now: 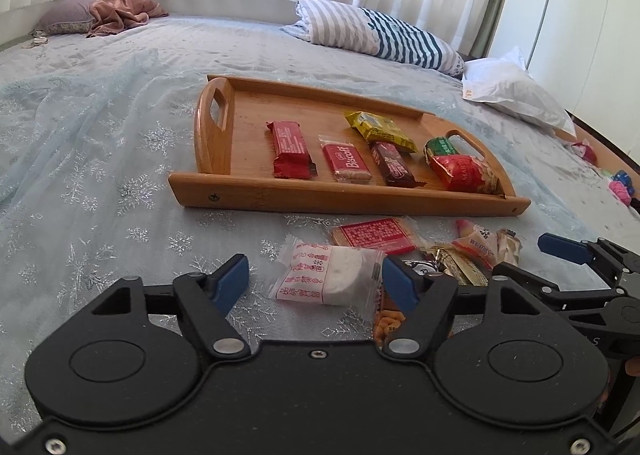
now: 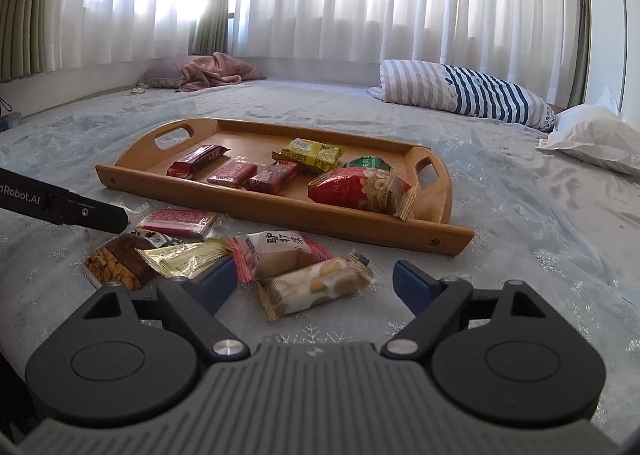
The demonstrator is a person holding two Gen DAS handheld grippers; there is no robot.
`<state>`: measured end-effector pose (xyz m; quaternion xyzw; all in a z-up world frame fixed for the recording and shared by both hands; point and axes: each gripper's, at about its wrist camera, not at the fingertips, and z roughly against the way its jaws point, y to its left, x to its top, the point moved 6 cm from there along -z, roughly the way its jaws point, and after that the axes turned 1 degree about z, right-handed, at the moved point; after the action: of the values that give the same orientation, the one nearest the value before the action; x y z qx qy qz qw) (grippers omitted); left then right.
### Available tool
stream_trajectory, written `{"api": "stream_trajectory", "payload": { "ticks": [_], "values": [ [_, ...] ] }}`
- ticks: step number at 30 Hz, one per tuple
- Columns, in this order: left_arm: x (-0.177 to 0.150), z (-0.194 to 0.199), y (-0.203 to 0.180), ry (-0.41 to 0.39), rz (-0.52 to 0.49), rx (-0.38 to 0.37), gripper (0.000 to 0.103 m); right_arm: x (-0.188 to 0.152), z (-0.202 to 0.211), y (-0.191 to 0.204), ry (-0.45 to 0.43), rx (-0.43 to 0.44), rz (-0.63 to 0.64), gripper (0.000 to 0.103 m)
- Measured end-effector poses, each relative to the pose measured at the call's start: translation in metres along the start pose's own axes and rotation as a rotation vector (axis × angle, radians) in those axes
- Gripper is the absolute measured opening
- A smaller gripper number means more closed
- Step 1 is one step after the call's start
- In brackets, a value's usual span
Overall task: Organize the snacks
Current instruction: 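Move both tools back over the snack pile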
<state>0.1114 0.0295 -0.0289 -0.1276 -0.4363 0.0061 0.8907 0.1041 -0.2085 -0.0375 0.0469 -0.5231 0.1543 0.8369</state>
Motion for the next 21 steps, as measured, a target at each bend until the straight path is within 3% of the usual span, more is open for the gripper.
{"api": "stream_trajectory", "payload": {
  "ticks": [3, 21],
  "values": [
    [-0.001, -0.001, -0.001, 0.008, -0.001, -0.007, 0.063, -0.002, -0.001, 0.001, 0.011, 0.006, 0.006, 0.088],
    [-0.005, -0.001, -0.005, 0.008, -0.019, -0.003, 0.058, -0.006, -0.013, -0.001, 0.047, 0.032, -0.05, 0.08]
  ]
}}
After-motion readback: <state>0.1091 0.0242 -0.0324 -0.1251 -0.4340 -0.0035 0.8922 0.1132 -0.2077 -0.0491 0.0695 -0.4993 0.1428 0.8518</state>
